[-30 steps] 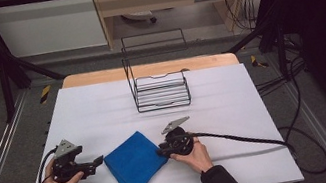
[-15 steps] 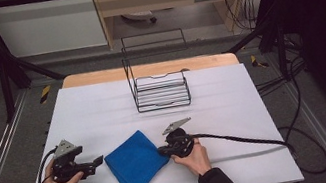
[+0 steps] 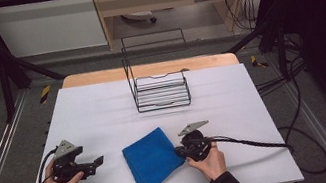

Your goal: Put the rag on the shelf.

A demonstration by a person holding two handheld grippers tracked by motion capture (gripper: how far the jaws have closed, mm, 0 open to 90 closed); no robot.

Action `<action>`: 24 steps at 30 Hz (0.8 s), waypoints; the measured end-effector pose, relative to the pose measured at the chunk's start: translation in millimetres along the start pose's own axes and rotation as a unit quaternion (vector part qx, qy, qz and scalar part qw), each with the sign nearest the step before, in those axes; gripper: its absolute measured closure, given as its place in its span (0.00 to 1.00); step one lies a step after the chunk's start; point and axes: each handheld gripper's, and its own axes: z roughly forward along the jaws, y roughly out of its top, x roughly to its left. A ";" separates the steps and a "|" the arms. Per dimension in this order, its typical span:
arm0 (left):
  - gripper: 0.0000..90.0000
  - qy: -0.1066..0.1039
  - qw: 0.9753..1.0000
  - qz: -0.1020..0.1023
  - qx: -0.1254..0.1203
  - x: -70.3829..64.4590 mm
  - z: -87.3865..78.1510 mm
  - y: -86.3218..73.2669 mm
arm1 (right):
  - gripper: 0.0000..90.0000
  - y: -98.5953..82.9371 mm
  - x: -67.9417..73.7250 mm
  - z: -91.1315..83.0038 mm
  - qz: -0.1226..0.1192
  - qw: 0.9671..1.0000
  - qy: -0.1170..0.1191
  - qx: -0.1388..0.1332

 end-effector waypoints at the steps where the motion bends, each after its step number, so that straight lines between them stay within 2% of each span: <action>1: 0.08 0.000 1.000 0.001 0.001 -0.3 0.2 0.1 | 0.98 -3.9 -1.1 -0.5 0.003 1.000 0.001 0.001; 3: 0.08 -0.001 1.000 0.002 0.002 -0.9 0.7 0.2 | 0.92 -8.8 -3.0 -0.6 -0.002 1.000 0.005 -0.002; 4: 0.08 -0.001 1.000 0.003 0.002 -1.1 0.8 0.2 | 0.82 -5.6 -5.5 -2.1 -0.014 1.000 -0.001 -0.015; 7: 0.08 -0.003 1.000 0.003 0.002 -1.1 1.7 -0.1 | 0.68 7.6 -13.0 -1.6 -0.015 0.999 0.010 -0.045; 8: 0.08 -0.003 1.000 0.003 0.002 -1.1 1.7 -0.1 | 0.66 12.8 -16.1 0.8 -0.014 0.998 0.014 -0.057; 11: 0.08 -0.003 1.000 0.005 0.004 -1.3 1.8 -0.2 | 0.61 24.0 -21.9 8.8 -0.019 0.998 0.011 -0.061; 12: 0.08 -0.003 1.000 0.004 0.004 -1.4 1.8 -0.2 | 0.61 34.1 -25.2 19.8 -0.032 0.997 0.006 -0.065; 13: 0.08 -0.003 1.000 0.004 0.003 -1.3 1.8 -0.2 | 0.61 34.1 -25.2 19.8 -0.032 0.997 0.006 -0.065; 18: 0.08 -0.003 1.000 0.002 0.002 -0.6 1.4 -0.4 | 0.66 49.0 -35.1 46.4 -0.032 0.998 0.004 -0.052; 21: 0.08 -0.004 1.000 0.003 0.001 -0.5 1.6 -0.3 | 0.72 50.6 -39.2 53.9 -0.023 0.999 0.013 -0.041; 24: 0.08 -0.003 1.000 0.003 0.002 -0.6 2.0 -0.3 | 0.84 49.0 -39.1 59.1 -0.015 0.999 0.028 -0.033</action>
